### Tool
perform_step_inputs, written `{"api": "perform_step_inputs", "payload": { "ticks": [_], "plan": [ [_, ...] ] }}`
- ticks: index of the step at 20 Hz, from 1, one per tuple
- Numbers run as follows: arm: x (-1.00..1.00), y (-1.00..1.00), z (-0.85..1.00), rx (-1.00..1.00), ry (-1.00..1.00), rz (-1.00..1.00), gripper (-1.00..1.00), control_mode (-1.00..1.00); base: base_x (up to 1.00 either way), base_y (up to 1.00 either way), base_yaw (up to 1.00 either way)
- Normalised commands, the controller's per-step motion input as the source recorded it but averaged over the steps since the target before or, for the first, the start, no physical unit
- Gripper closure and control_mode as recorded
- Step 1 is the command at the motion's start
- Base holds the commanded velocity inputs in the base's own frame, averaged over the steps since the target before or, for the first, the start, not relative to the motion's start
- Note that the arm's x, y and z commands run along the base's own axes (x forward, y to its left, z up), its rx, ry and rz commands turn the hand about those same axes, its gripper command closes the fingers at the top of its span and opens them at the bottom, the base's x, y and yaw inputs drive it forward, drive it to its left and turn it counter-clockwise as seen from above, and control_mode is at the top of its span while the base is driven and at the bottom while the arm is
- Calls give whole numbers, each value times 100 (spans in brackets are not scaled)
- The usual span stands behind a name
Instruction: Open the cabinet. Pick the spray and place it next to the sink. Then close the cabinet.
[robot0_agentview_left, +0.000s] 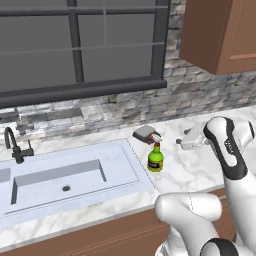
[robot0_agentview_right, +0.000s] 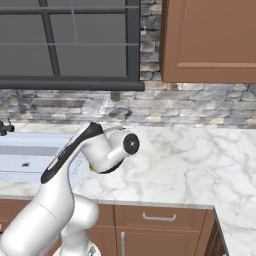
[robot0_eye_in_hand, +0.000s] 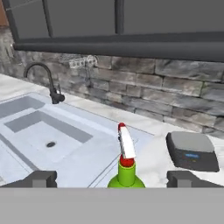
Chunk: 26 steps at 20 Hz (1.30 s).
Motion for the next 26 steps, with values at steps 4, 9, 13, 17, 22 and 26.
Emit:
{"api": "perform_step_inputs", "payload": {
  "ticks": [4, 9, 13, 17, 22, 26],
  "plan": [
    [0, 0, 28, -12, 42, -38, -100, -100, 0, 0, 0],
    [0, 0, 8, -11, 43, -45, -100, -100, 0, 0, 0],
    [-13, 9, 3, -7, 32, -40, -100, -100, 0, 0, 0],
    [-45, 15, 4, 0, 4, -25, -100, -100, 0, 0, 0],
    [-43, 6, 7, 0, -1, -21, -100, -100, 0, 0, 0],
    [-17, 20, 0, 0, -15, -7, -100, -100, 0, 0, 0]
  ]
}}
